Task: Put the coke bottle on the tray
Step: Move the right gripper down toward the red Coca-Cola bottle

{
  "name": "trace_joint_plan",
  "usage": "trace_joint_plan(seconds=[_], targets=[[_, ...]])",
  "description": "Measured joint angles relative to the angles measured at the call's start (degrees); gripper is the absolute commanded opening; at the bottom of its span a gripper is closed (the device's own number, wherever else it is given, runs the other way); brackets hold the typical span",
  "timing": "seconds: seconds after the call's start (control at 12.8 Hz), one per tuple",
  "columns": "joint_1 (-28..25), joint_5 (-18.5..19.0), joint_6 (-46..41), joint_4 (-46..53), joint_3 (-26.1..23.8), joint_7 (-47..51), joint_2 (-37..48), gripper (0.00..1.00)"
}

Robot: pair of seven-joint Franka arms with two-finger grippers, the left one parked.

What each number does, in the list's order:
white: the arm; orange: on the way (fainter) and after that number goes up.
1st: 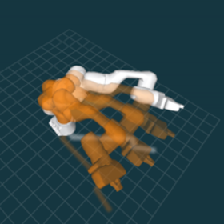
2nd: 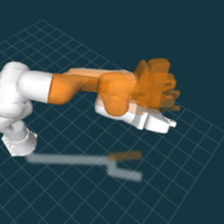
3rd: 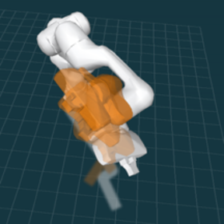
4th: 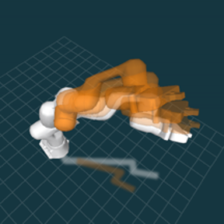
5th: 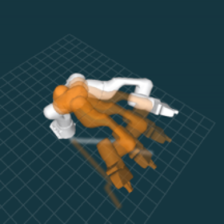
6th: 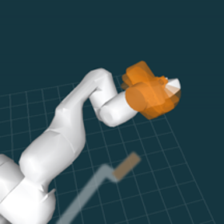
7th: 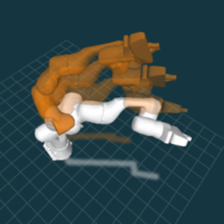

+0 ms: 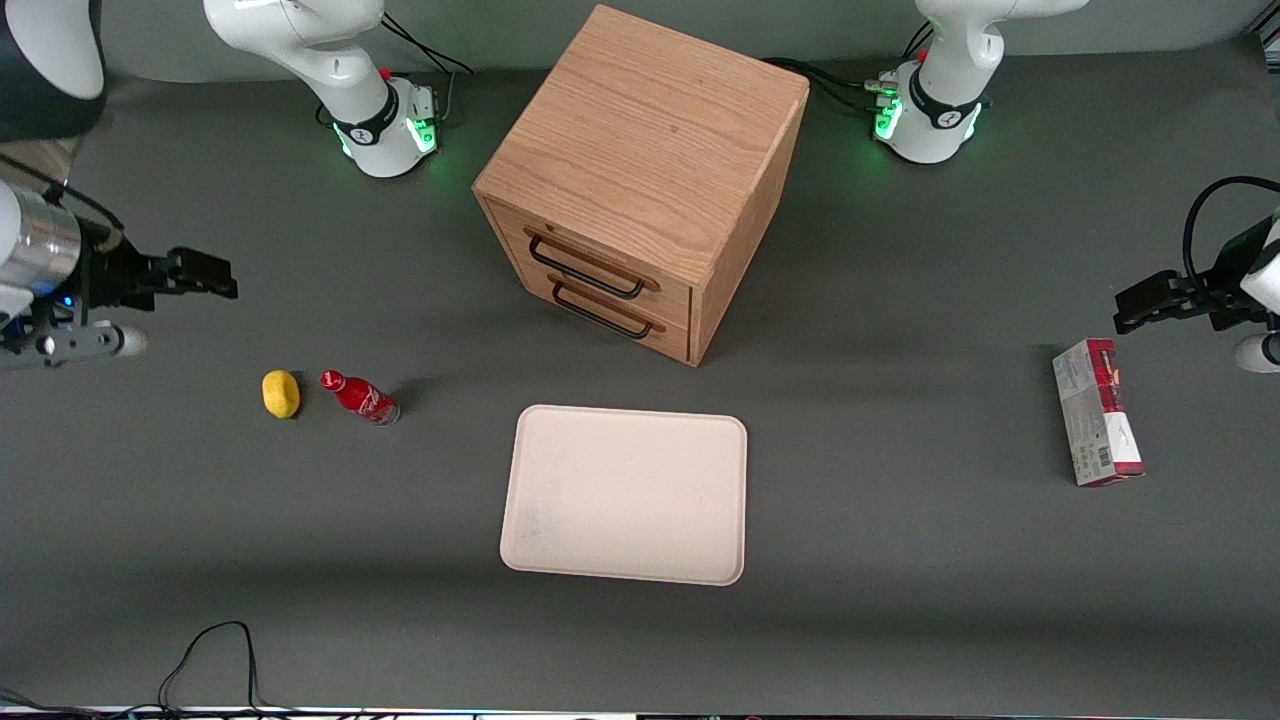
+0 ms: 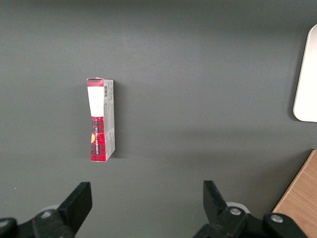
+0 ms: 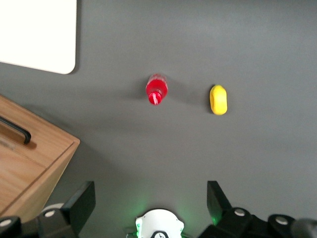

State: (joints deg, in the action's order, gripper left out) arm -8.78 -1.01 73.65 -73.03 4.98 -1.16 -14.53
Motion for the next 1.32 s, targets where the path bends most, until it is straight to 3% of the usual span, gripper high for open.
trace_joint_plan(seconds=[0.23, 0.7, 1.01, 1.32], targets=[[-0.9, 0.0, -2.2, 7.5, -0.6, 2.8, -6.5, 1.00], [-1.0, 0.0, -4.2, 8.0, -0.6, 3.0, -6.5, 1.00], [-1.0, 0.0, -1.3, 0.4, -0.6, 3.0, -2.8, 1.00], [-1.8, -0.1, 13.4, -16.1, -0.7, 3.0, 2.5, 1.00]])
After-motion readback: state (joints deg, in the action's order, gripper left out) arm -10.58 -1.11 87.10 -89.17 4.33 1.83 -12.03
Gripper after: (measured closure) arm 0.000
